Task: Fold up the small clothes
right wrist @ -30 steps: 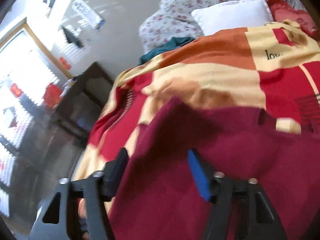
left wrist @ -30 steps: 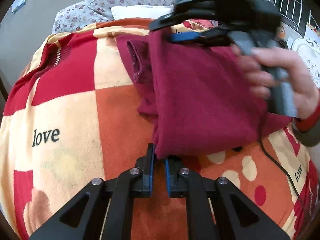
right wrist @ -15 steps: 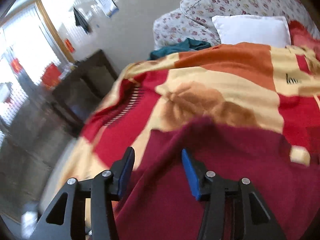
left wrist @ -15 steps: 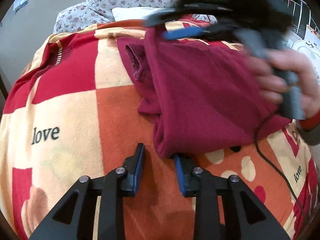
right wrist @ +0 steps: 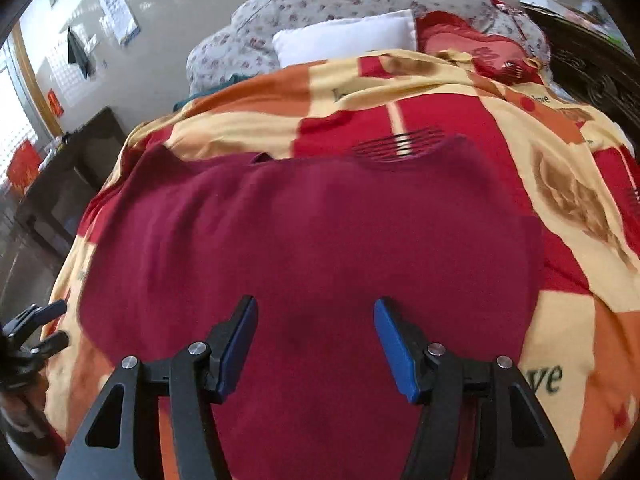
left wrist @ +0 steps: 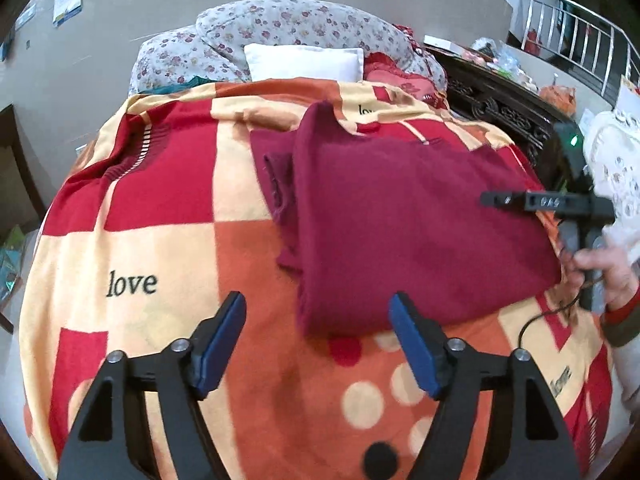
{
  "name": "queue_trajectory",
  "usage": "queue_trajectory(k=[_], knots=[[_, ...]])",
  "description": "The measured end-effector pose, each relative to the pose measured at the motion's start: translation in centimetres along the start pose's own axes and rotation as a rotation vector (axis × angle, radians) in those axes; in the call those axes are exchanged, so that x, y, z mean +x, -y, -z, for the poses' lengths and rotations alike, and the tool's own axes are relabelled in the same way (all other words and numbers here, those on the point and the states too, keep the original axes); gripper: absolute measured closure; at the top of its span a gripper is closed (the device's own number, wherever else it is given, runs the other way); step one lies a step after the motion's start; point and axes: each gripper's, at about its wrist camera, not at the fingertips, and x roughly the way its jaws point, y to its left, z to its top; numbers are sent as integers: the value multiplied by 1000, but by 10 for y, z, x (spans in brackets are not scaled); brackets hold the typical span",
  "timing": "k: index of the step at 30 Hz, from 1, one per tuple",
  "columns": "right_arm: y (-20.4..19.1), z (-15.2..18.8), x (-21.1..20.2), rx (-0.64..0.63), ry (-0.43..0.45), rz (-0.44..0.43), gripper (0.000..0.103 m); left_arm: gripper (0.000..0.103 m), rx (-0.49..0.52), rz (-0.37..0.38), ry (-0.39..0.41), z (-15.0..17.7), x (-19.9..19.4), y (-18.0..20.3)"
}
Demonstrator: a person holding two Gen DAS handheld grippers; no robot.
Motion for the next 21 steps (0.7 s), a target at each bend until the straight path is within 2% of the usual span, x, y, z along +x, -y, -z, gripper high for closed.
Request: queue_trajectory(k=[1,4,6,11,14,18,21], knots=[[2,-3,2,5,-5,-20,34,27,-10,-1,1,0,0,4],[-6,-12,-8,3,-14,-24,33,27,-29,-30,-8,-7,9,19],[-10,-12,-19,-1,9,-27,33,27,-20,-46,-2,-10,13,26],[0,-4,-43,1,68,50,33,27,-15,-61,-4,-19,28,40],[12,-6,-50,22,96,74,33,27,-8,-94,0,-27,39,45],[29,-14,-51,53,122,81,33,27,-5,-123,-2,-42,57,44],[32,-22,-44,28,132,110,35,27,-15,-149,-1,-52,68,38]])
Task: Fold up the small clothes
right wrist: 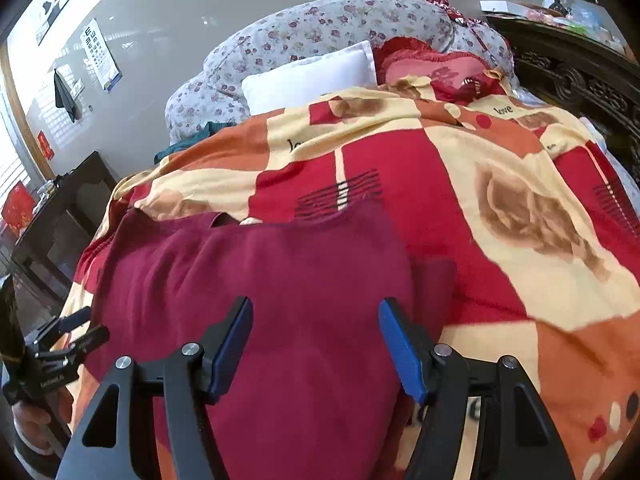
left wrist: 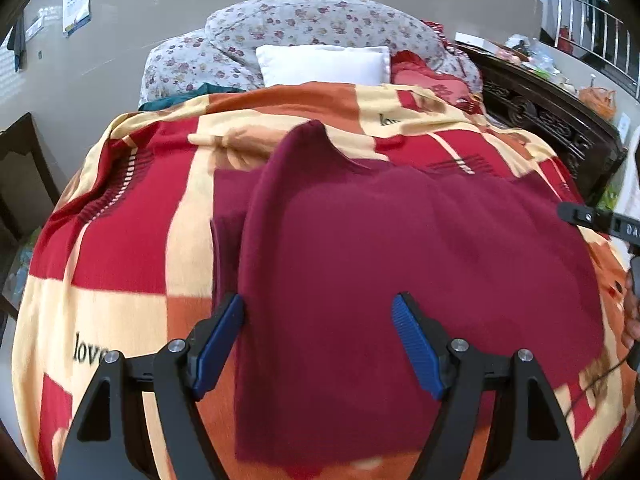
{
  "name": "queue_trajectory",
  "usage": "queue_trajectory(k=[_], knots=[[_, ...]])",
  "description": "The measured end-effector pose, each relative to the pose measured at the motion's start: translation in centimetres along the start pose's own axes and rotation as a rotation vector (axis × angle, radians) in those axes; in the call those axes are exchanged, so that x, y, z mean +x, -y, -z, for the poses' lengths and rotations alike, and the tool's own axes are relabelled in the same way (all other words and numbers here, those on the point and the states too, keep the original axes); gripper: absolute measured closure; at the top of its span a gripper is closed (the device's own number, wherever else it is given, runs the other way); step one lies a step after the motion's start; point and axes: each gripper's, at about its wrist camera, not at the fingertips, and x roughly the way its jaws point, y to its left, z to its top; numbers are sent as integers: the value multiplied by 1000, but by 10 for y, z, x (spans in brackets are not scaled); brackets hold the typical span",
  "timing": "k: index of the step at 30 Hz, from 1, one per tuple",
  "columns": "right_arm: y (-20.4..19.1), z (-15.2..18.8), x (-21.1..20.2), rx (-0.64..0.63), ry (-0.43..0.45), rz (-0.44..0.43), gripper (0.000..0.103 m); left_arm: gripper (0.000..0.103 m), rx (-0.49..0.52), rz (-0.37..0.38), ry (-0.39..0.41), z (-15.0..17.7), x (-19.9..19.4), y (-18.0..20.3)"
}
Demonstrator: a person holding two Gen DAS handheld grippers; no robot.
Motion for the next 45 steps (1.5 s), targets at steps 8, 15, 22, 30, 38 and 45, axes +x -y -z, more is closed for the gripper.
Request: queue_trajectory(k=[8,15,22,30,38,45], knots=[[25,-13,40,41,-64,33,60,25,-74,24,-48,-14,36,-16],[-23,-22,14,27,-18,-107,57,24,-113,46,-32,-5,13,-20],[-142,-32,45,-117,-55,-361,57,23,-217,11,0,22,-19,-43],[-228,-41,104,-218,-94,-323,58,23,-343,117,4,38,-1,-68],[-253,-38,167,-225,-206,-300,58,19,-335,163,-1,43,12,-69],[-252,-41,142,-173,-211,-357,25,16,-338,175,9,46,13,-71]])
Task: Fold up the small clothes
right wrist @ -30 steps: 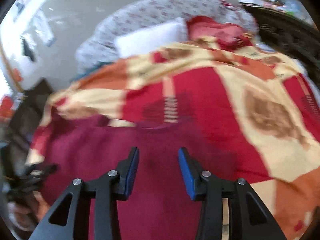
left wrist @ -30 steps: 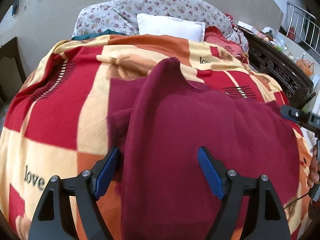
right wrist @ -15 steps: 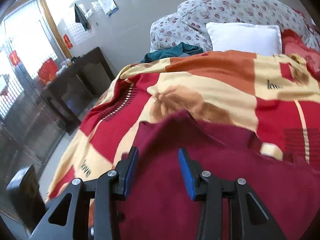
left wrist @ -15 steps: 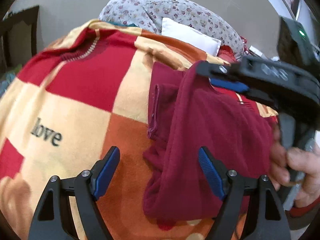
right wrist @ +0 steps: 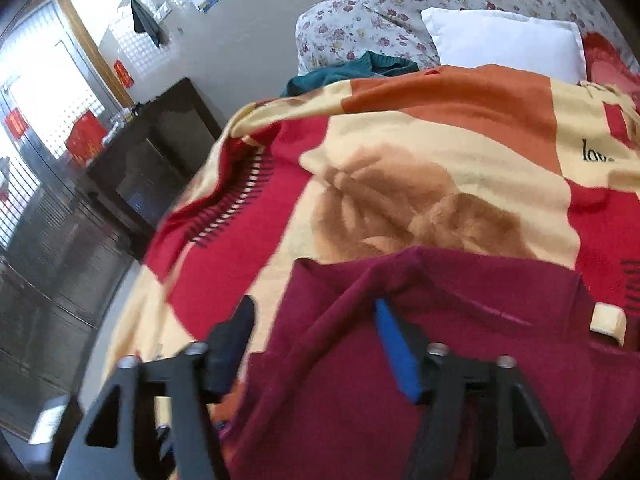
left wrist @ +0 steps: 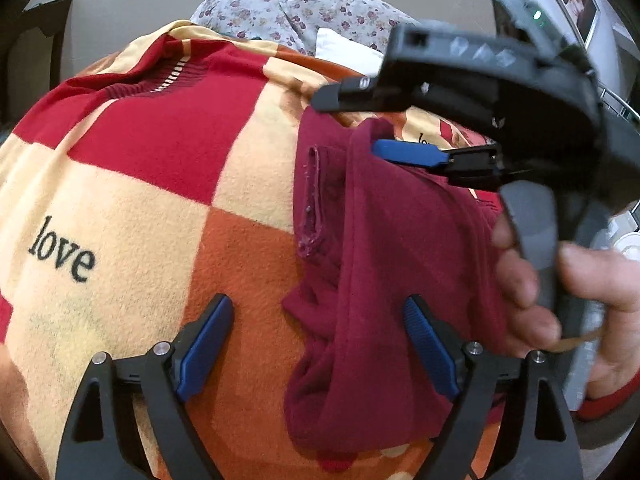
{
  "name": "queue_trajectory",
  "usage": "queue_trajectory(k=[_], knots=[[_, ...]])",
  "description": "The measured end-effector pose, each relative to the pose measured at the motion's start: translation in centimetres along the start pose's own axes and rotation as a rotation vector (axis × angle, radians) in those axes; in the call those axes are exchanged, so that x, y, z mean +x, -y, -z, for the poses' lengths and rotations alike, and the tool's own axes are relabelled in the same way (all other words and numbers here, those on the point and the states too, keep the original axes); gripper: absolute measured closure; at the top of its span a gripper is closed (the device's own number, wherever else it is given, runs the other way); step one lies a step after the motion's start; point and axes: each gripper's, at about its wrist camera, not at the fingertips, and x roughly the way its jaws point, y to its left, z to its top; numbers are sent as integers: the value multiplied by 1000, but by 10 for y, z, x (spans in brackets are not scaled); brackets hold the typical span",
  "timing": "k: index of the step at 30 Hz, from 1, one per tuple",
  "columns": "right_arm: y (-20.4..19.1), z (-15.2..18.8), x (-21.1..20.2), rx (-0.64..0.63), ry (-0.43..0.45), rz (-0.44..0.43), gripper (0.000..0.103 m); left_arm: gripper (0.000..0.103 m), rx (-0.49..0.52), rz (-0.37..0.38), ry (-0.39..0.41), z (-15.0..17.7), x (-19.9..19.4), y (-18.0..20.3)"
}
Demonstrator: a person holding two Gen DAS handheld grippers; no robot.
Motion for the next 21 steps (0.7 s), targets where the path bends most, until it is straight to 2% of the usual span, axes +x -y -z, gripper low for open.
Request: queue_trajectory(k=[3,5,7,14,21], knots=[[-19,-1,4,-74,-55,50,16,16,7,0,7,2,-1,0],[-30,-1,11,-129,-87,115,16,16,11,0,12,4,-2,1],[-33,-2,17,-142,-108,141,13,16,22,-1,15,9,-5,2],[-34,-4,28,-155,-127,186,11,14,23,9,11,10,-6,4],[-37,-1,42,-227,-172,300,11,11,41,4,8,9,-5,10]])
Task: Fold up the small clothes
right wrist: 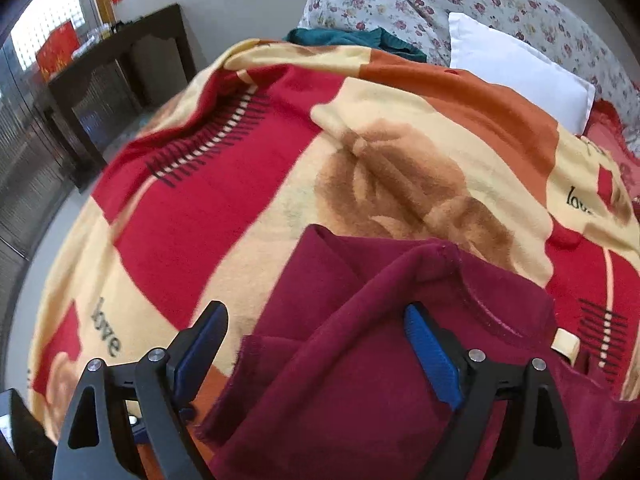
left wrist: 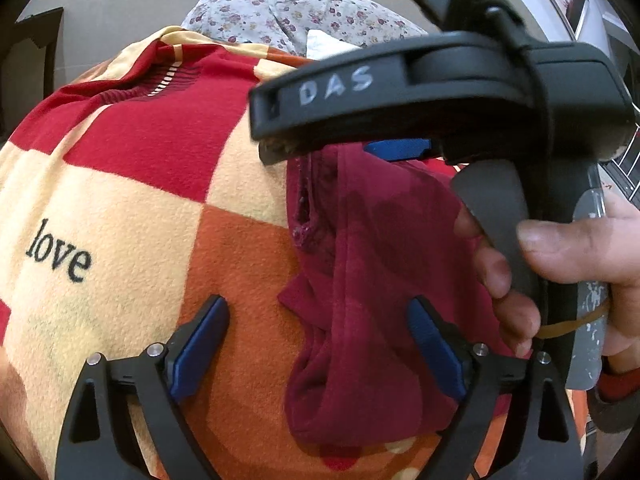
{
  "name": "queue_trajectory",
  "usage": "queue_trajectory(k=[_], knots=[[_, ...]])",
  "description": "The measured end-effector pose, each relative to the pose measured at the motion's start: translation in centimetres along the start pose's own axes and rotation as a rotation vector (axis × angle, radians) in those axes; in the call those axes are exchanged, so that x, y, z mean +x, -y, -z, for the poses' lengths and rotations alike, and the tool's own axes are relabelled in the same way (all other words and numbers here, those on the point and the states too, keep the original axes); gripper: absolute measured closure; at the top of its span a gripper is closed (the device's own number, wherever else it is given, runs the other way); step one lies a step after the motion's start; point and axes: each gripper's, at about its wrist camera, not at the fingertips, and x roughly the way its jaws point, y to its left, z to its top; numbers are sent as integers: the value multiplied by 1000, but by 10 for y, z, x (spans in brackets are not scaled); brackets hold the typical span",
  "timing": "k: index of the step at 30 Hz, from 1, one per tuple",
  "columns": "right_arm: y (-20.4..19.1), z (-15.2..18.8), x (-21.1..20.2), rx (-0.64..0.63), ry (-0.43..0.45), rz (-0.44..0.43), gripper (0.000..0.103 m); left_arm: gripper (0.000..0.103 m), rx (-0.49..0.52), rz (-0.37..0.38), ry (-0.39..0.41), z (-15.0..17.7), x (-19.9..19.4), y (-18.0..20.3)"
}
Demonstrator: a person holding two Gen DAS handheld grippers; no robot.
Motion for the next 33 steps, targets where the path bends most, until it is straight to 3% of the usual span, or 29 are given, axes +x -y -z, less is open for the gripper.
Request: queue_trajectory(k=[5,8,12,16,19,21,22,25,27,29,31,33], knots=[[-1,8,2,-43,29,52,15,10,17,-9,-1,0,1,3],[2,14,-9,-44,80,31,30,8,19,-7,4,1,0,3],[13,21,-31,-3,138,-57,63,6,28,-16,18,1,2,4],[36,27,-51,91,182,-182,75,3,29,-28,38,0,5,8],[50,34,-57,150,199,-251,76,4,12,2,65,-4,4,8],[53,35,-57,165,198,-270,76,27,-20,91,85,-6,0,6],[53,36,-58,169,196,-277,76,54,-30,116,69,-7,1,5],[52,36,-58,179,188,-281,76,69,-8,126,78,-7,-2,8],[51,35,-58,180,176,-279,76,73,23,145,105,-5,-9,15],[50,32,-59,200,161,-271,68,74,62,168,131,-1,-20,25],[50,29,-60,215,135,-259,43,75,100,180,147,0,-24,34],[43,26,-62,190,122,-244,34,75,133,183,152,2,-26,42]])
